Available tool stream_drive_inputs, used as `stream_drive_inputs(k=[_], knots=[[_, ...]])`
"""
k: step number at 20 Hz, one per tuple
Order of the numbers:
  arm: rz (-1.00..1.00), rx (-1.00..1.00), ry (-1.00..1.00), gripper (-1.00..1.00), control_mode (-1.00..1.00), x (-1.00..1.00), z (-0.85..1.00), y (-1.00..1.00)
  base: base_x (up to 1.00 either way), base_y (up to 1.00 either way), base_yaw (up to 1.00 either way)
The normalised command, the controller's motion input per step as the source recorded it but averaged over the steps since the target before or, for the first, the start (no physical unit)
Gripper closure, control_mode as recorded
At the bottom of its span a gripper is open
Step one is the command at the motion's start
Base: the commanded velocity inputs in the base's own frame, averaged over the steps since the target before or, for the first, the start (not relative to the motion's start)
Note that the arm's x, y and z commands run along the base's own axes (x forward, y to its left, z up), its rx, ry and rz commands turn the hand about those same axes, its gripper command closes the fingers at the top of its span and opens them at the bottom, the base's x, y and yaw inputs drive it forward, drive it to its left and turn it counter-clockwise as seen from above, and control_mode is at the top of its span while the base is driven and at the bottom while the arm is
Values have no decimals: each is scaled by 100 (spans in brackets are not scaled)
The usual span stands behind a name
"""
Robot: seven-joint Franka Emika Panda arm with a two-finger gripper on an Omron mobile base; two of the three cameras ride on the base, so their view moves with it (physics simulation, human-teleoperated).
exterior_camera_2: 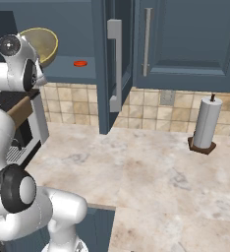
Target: Pick the mug and place it in the sink. Pick the bowl and place it in the open cabinet and then close the cabinet.
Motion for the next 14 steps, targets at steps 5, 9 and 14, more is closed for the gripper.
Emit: stream_drive_inputs(k=[5, 9, 14], knots=[[0, -2, 0, 100, -100, 16, -20, 18, 0, 0, 0], [0, -1, -4, 100, -100, 19, -15, 11, 0, 0, 0], [0, -5, -16, 100, -100, 20, -11, 10, 0, 0, 0]])
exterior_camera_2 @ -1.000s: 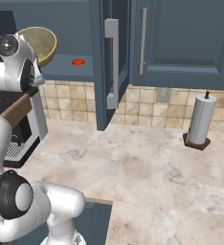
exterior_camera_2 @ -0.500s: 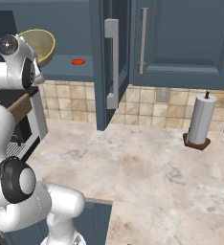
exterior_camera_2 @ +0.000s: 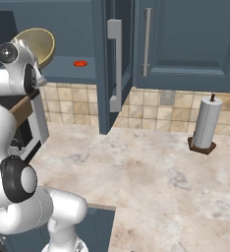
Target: Pick the mug and place it in the sink. Pick the bowl and place it in the open cabinet and then close the cabinet.
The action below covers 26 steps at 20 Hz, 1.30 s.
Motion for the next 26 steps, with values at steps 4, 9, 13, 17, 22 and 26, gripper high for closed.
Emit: stream_drive_inputs(k=[4, 9, 13, 17, 22, 26], knots=[[0, -5, -17, 100, -100, 15, -2, 13, 0, 0, 0], [0, 0, 0, 100, -100, 12, -1, 2, 0, 0, 0], [0, 0, 11, 100, -100, 2, 2, 0, 0, 0, 0], [0, 0, 23, 100, -100, 0, 8, 0, 0, 0, 0], [0, 0, 25, 100, -100, 0, 17, 0, 0, 0, 0], [0, 0, 18, 100, -100, 0, 9, 0, 0, 0, 0]])
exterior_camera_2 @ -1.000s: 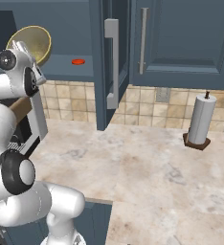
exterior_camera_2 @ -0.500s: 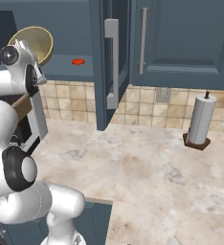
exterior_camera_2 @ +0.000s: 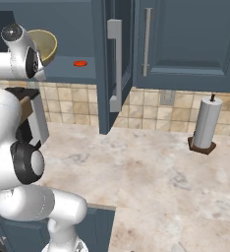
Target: Pick the mug and place it in the sink. Pick the bowl and place it in the open cabinet and then close the cabinet.
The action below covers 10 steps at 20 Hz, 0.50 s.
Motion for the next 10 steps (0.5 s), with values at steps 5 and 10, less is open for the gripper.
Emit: stream_drive_inputs(k=[5, 10], knots=[[0, 0, 12, 100, -100, 4, 16, 0, 0, 0, 0], [0, -2, 4, -100, -100, 7, 7, 2, 0, 0, 0]])
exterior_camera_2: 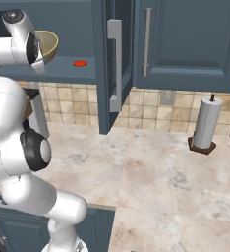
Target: Pick the mug and place it in the sink. Pick the bowl and place it in the open cabinet and then close the cabinet.
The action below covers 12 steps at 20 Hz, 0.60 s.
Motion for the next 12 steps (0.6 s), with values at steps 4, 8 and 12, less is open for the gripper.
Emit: stream_drive_inputs(k=[4, 8, 12], knots=[[0, -3, 0, -100, -100, 1, 3, 4, 0, 0, 0], [0, -2, -1, -100, -100, 0, 17, 0, 0, 0, 0], [0, 0, -1, -100, -100, 0, 30, 0, 0, 0, 0]])
